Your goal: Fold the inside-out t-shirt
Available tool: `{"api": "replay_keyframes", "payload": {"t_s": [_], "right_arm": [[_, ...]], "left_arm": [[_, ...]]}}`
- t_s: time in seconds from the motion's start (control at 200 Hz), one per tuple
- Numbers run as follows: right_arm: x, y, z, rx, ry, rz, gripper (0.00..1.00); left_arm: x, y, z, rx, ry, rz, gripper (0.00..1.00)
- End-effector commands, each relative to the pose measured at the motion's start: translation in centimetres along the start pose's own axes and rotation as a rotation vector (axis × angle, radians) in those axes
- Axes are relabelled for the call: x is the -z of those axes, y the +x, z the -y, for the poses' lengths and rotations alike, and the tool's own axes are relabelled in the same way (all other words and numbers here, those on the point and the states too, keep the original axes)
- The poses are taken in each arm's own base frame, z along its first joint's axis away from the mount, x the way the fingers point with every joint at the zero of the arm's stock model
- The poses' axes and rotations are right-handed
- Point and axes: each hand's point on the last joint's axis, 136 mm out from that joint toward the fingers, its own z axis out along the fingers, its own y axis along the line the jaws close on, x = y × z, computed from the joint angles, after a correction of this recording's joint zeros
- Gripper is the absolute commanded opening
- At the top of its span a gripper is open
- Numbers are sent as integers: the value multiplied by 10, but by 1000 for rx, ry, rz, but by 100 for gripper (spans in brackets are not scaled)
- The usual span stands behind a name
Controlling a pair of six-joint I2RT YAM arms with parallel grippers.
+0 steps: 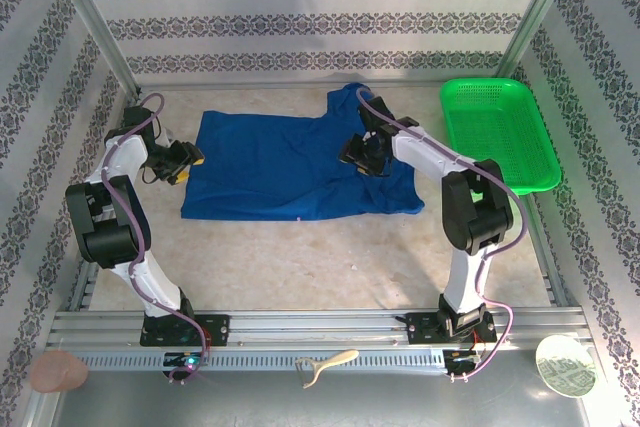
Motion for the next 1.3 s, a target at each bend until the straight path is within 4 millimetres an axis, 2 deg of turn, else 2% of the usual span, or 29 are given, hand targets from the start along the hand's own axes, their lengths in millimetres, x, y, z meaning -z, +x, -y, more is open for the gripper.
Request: {"api": "replay_keyframes", "payload": {"t_s": [0.0, 0.145, 0.285, 0.35, 0.46, 0.565, 0.67, 0.844, 1.014, 1.169, 1.244, 1.299], "right_arm": [[30, 3, 20, 35, 48, 44, 55], [52, 27, 61, 93, 137, 46, 55], [62, 56, 108, 192, 293, 4, 59], [66, 61, 123, 221, 345, 2, 60], [73, 58, 137, 281, 422, 19, 63], [71, 50, 137, 357, 471, 15, 64], [62, 46, 124, 446, 474, -3, 66], [46, 54, 101, 591, 476, -40, 68], [29, 58, 101, 629, 513, -72, 67], [20, 57, 112, 628, 568, -98, 62], [19, 54, 118, 609, 589, -99, 54], [20, 51, 121, 591, 596, -96, 44]], "left_arm": [[2, 0, 3, 24, 19, -25, 55], [3, 6, 8, 25, 41, -34, 56], [2, 26, 13, 9, 53, -67, 56], [0, 35, 14, 2, 51, -82, 56], [-5, 50, 16, -7, 51, -98, 56], [-14, 60, 13, 2, 50, -119, 56], [-23, 65, 10, 5, 38, -138, 56], [-34, 70, 6, -2, 20, -159, 56], [-36, 70, 6, 5, 23, -161, 56], [-36, 68, 7, 2, 22, -158, 56], [-36, 68, 7, 0, 23, -160, 56], [-36, 66, 8, -3, 23, -157, 56]]}}
